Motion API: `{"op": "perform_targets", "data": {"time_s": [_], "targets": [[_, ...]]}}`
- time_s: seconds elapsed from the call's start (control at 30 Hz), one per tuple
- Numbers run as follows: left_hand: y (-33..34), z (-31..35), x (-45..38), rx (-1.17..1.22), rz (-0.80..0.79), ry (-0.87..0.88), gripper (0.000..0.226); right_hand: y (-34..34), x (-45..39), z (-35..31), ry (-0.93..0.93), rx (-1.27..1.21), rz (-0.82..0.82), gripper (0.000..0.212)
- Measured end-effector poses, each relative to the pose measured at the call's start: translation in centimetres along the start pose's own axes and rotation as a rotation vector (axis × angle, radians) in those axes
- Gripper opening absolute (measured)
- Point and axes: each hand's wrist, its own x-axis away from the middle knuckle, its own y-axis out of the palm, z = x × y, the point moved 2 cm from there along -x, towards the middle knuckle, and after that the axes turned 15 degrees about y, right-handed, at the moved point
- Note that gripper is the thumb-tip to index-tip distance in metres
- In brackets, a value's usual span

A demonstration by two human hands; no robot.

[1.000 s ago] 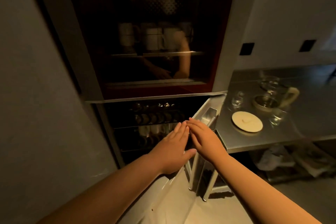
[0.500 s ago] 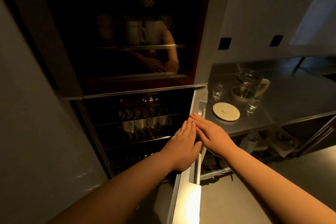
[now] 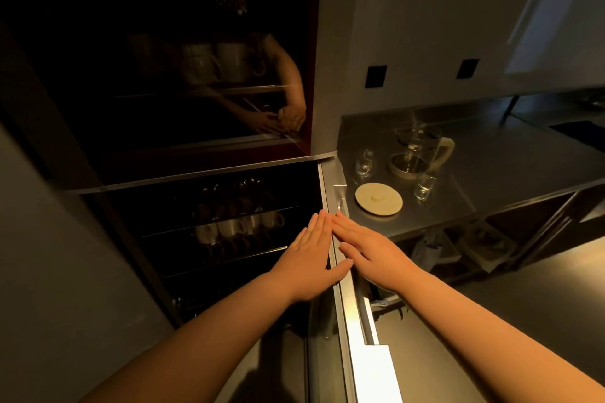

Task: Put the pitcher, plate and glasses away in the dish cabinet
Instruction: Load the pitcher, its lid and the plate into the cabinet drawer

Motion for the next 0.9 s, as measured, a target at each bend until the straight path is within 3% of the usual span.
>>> {"op": "perform_targets", "data": {"time_s": [0.37, 0.57, 0.73, 0.9], "targets": [[0.3, 1.3, -2.6, -0.010, -0.024, 0.052, 0.094, -1.7, 1.5, 2.5, 0.059, 0.036, -0.046, 0.051], [0.3, -0.5, -5.3, -0.157, -0.085, 0.218, 0.094, -2.5, 1.8, 2.8, 0.117, 0.111, -0.084, 0.055], [-1.4, -3.6, -7.9, -0.323, -0.136, 0.455, 0.085, -2.9, 1.0, 2.6, 0.189, 0.169, -0.072, 0.059], [-2.5, -5.8, -10.4, -0.339, -0.156, 0.579, 0.077, -2.8, -1.0, 2.1, 0.266, 0.217, -0.035, 0.061]]}}
